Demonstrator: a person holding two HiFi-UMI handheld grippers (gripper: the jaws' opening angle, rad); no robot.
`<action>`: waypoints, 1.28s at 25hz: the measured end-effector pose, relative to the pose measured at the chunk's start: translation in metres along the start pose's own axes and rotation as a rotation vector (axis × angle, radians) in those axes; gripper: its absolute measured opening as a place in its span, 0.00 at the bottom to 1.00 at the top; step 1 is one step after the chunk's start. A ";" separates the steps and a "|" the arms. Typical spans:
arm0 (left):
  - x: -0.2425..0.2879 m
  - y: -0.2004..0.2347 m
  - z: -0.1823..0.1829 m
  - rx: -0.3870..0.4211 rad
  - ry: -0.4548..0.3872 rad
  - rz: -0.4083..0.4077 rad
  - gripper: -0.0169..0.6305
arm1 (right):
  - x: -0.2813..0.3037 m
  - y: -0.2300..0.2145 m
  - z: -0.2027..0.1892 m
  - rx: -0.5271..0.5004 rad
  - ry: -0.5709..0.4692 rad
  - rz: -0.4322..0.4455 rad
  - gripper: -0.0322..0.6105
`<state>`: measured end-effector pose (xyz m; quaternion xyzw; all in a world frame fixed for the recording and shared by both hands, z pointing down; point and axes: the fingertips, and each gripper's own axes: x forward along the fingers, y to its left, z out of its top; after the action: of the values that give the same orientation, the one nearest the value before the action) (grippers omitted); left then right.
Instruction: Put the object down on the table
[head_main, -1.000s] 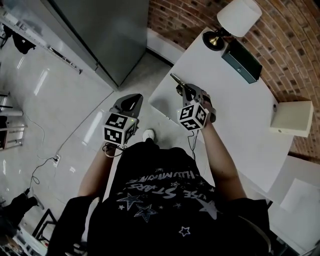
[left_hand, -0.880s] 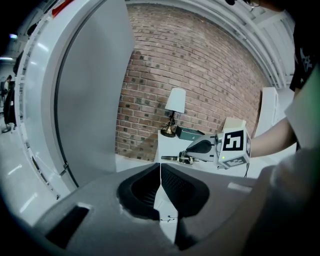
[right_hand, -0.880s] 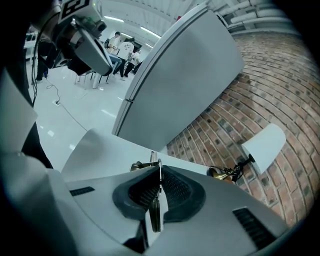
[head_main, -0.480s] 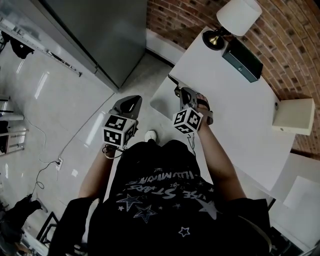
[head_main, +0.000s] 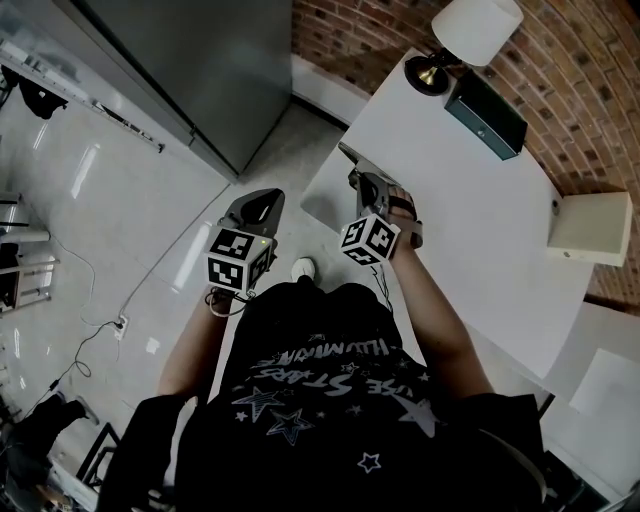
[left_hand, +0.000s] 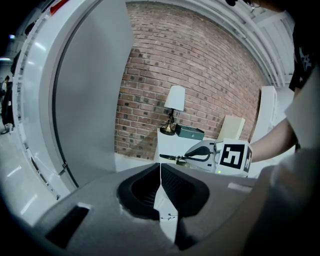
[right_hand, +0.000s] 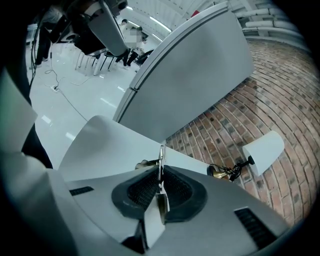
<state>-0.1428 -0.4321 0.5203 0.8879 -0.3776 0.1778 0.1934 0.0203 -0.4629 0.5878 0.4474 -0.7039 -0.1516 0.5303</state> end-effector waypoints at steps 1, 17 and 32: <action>0.000 0.000 0.000 0.000 0.001 0.002 0.06 | 0.000 0.002 0.000 0.002 0.003 0.004 0.10; -0.010 -0.020 0.002 0.012 -0.014 0.048 0.06 | -0.017 0.011 -0.001 0.123 -0.053 0.097 0.29; -0.041 -0.095 0.016 0.010 -0.090 0.094 0.06 | -0.108 -0.036 -0.010 0.252 -0.179 0.014 0.11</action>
<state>-0.0961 -0.3540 0.4681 0.8772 -0.4263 0.1487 0.1633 0.0496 -0.3948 0.5006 0.4903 -0.7649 -0.0976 0.4062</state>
